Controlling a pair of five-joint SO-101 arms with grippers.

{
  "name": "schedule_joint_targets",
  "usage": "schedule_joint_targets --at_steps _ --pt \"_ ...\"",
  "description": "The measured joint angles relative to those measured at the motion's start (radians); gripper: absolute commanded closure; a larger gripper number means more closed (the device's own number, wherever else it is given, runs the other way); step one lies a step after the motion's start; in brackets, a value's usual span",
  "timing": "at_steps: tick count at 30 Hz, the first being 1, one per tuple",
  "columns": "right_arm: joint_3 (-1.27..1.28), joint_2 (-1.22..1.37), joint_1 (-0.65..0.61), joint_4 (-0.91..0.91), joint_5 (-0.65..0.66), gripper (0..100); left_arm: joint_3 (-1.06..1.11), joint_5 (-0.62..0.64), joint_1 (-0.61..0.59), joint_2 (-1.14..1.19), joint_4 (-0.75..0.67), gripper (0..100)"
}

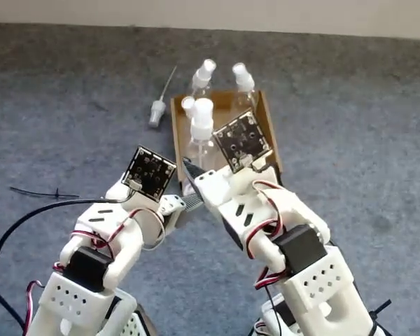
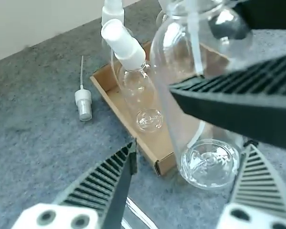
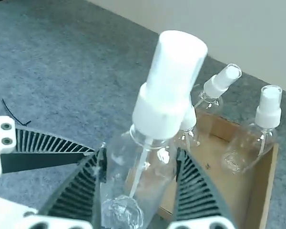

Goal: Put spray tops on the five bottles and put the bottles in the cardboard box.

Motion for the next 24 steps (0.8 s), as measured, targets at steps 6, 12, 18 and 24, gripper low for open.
schedule_joint_targets --at_steps 6,12,18,24 --pt "0.000 0.000 0.021 0.011 -0.002 99.4 0.002 0.000 0.000 0.000 0.000 69" --pt "0.000 0.005 0.035 0.009 0.000 99.4 0.002 0.000 0.000 0.000 0.000 69" --pt "0.040 0.006 0.190 -0.255 0.029 99.4 0.051 0.000 -0.009 -0.003 -0.002 69" --pt "0.284 0.008 0.265 -0.572 0.031 99.4 0.081 0.000 -0.005 -0.003 -0.002 75"
